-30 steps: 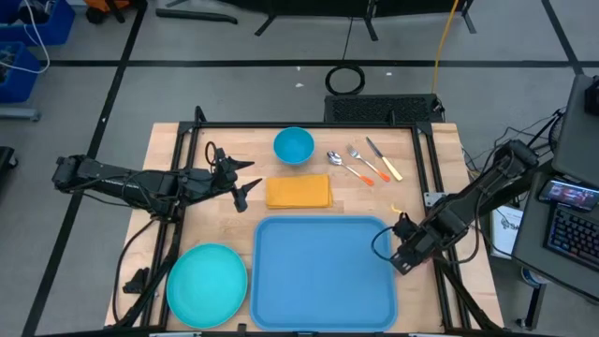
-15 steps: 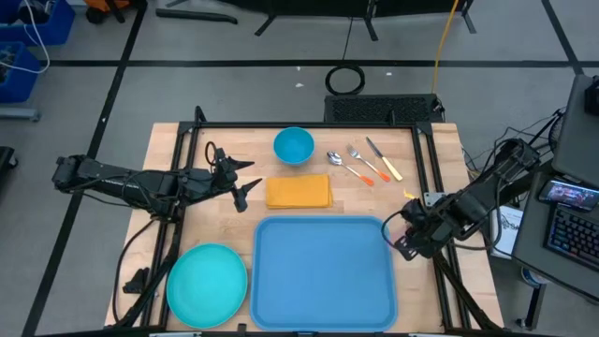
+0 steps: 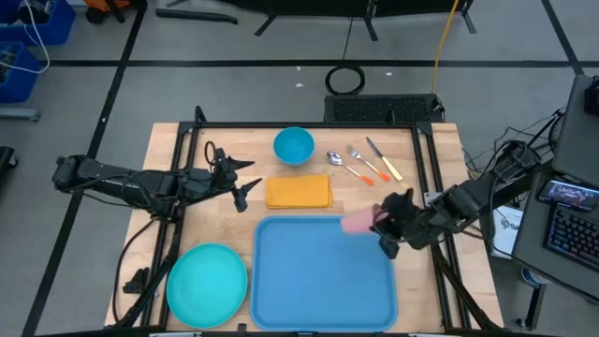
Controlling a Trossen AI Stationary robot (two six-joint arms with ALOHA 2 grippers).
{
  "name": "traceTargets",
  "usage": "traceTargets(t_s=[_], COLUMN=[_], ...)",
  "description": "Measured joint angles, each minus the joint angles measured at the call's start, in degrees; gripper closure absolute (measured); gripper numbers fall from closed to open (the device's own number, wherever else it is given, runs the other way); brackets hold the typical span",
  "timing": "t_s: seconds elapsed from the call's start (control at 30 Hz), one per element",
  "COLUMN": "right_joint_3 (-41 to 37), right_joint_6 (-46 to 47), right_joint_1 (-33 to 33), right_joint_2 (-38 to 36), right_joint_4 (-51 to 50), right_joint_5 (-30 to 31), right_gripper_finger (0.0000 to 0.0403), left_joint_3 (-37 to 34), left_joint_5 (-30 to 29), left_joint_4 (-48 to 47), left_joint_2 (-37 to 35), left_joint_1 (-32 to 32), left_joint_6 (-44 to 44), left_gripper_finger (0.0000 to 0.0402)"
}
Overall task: Set up tray
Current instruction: Put the pink cup on the blue serving tray
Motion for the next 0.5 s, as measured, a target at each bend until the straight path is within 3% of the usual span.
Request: traceTargets(t_s=[0.23, 0.5], right_joint_3=[0.0, 0.0], right_joint_6=[-18.4, -27.3], right_joint_1=[-7.6, -15.1], right_joint_2=[5.4, 13.0], right_joint_4=[14.6, 22.6], right_joint_5=[-3.7, -14.5], right_gripper_finger=[0.0402, 0.0402], left_joint_3=[0.0, 0.0], left_joint_5=[0.0, 0.0], left_joint_4=[0.7, 0.6], left_joint_2=[0.0, 0.0], left_joint_1=[0.0, 0.0], left_joint_6=[0.3, 0.5], left_gripper_finger=[0.0146, 0.0146])
